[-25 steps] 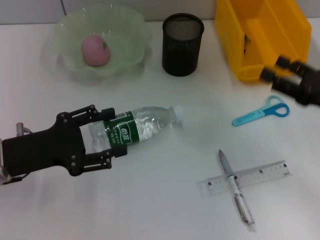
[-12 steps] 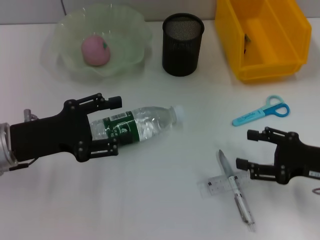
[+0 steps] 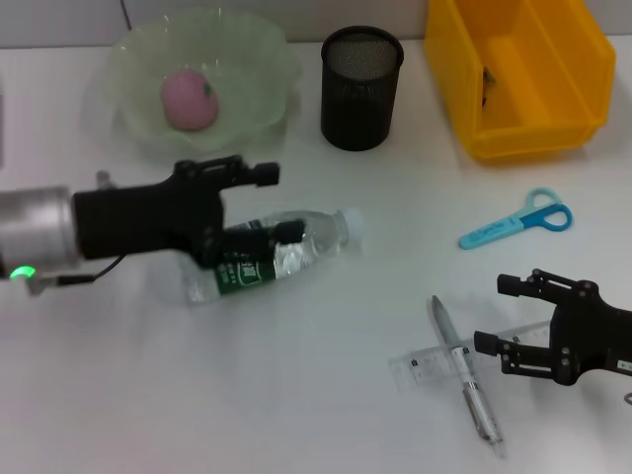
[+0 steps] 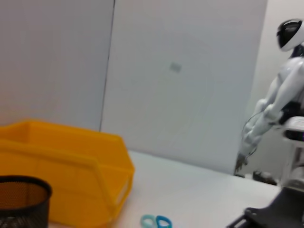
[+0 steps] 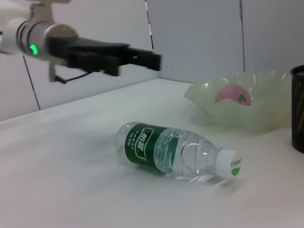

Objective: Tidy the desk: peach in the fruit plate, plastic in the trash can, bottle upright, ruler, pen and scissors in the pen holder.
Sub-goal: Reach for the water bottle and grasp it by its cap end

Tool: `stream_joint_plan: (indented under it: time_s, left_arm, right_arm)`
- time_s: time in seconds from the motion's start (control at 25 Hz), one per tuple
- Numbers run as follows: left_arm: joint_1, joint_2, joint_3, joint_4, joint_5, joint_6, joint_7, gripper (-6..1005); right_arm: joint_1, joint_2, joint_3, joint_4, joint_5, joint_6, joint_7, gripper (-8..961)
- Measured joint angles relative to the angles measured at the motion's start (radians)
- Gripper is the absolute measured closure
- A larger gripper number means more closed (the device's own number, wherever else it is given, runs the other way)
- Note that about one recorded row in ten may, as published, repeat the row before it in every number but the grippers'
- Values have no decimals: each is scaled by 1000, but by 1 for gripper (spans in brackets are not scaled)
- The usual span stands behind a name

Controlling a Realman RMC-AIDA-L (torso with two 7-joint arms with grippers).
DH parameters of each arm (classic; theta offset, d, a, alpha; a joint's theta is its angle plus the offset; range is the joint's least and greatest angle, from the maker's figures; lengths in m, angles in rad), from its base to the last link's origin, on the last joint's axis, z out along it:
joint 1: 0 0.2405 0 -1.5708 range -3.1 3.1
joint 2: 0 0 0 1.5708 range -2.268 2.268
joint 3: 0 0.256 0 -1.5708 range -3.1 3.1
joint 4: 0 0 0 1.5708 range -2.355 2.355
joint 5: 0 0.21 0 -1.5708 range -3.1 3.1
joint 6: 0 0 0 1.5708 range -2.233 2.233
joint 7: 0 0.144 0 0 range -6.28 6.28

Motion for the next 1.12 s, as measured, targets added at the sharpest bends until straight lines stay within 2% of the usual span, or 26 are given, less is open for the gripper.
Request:
stream_joint_plan:
  time_s: [0.04,0.08,0.2,0.24,0.32,0.36,0.56,0.76,1.12]
  left_arm:
    - [-8,-6,0,16,10,-15,-22,325]
    - [-39,-34,1,77,55,-77,-111,325]
    - [-61,-44,1,104,83,-103,-156,327]
    - [-118,-52,18,125,125,-141,-230,327]
    - [-162,-52,45,126,147,-181,-294,328]
    - [-162,-52,45,126,147,-181,-294,329]
    - [-239,-53,91,156,259,-278,-423,331]
    - [-284,-54,124,180,343,-301,-513,334]
    - [-355,-58,302,261,507,-359,-764,338]
  right_arm:
    - [-2,0,0,0,0,0,0,133]
    - [-4,1,0,0,0,0,0,133]
    - [-5,1,0,1,0,0,-1,133]
    - [-5,1,0,1,0,0,-1,133]
    - [-6,1,0,1,1,0,-1,133]
    - [-6,1,1,2,2,0,-1,133]
    - [-7,1,4,2,2,0,-1,133]
    - [-6,1,15,2,2,0,-1,133]
    - [-6,1,17,2,2,6,6,133]
